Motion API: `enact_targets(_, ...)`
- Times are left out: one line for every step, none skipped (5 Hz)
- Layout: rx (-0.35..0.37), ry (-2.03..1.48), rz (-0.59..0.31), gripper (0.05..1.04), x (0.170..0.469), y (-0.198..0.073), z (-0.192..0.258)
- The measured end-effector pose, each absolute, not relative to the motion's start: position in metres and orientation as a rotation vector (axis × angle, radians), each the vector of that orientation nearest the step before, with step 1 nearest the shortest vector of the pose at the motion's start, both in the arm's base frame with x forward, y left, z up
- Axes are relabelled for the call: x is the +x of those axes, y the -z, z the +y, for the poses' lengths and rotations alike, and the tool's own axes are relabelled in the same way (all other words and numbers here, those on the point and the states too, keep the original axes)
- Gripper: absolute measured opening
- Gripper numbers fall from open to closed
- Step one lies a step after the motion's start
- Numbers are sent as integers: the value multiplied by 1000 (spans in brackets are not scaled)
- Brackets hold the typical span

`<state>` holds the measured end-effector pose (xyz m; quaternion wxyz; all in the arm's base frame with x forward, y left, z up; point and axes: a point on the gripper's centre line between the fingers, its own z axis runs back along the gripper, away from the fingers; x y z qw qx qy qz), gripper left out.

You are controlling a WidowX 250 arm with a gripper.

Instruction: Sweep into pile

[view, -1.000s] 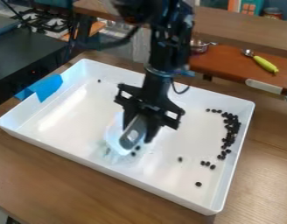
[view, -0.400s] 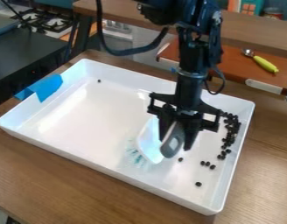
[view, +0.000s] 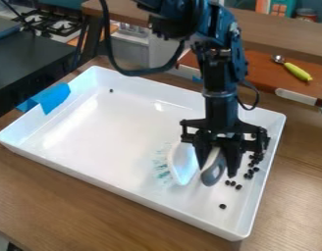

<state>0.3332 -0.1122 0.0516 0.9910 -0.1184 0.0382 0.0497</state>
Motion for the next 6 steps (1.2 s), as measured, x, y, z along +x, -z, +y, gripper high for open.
enact_targets(-314, -105, 65, 478, 333, -49, -119)
enact_targets(-368, -106, 51, 478, 333, -47, -124)
enact_targets(-440, -90, 25, 478, 332, -54, -131)
enact_targets(-543, -79, -38, 478, 334, -59, -130)
enact_targets(-640, -64, -77, 478, 334, -59, -129)
enact_targets(-735, -52, -104, 477, 335, -65, -128)
